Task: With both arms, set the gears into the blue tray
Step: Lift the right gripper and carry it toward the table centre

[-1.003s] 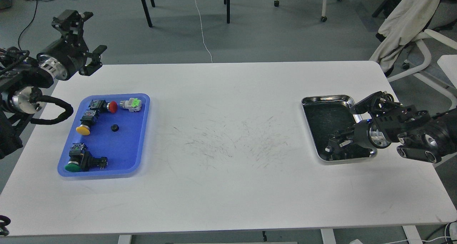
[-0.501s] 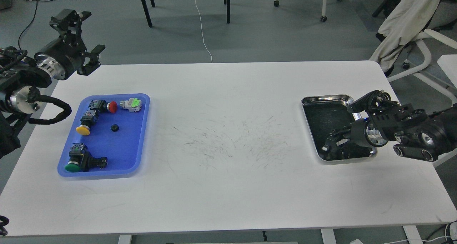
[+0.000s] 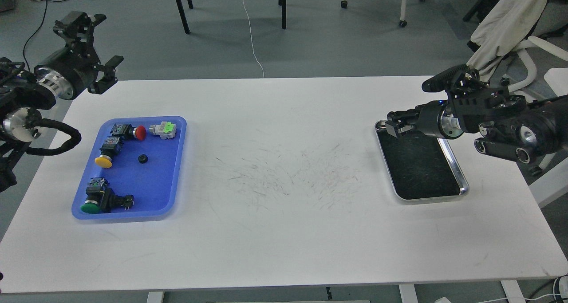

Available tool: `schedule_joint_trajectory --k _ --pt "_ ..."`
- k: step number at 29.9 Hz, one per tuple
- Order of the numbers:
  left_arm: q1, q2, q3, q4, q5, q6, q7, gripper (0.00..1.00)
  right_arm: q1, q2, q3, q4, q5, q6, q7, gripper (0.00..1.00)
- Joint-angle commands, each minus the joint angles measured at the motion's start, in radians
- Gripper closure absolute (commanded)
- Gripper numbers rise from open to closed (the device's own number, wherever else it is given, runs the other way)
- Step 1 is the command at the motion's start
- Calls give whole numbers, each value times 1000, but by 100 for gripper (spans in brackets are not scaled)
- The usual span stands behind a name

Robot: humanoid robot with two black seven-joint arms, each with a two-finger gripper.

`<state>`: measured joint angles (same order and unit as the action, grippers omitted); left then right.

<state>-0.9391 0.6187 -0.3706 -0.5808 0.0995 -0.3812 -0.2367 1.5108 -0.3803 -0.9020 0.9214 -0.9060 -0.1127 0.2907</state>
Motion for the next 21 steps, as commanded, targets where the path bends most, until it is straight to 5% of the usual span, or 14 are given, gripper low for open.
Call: schedule_joint_trajectory --k 1,7,21 --pt "0 12 1 -2 0 -2 0 1 28 37 87 5 27 -44 2 99" --pt "0 52 2 -40 0 -1 0 1 37 121 199 56 47 -191 31 99" --pt "0 183 9 -129 -1 1 4 1 -26 379 216 59 41 -255 91 99"
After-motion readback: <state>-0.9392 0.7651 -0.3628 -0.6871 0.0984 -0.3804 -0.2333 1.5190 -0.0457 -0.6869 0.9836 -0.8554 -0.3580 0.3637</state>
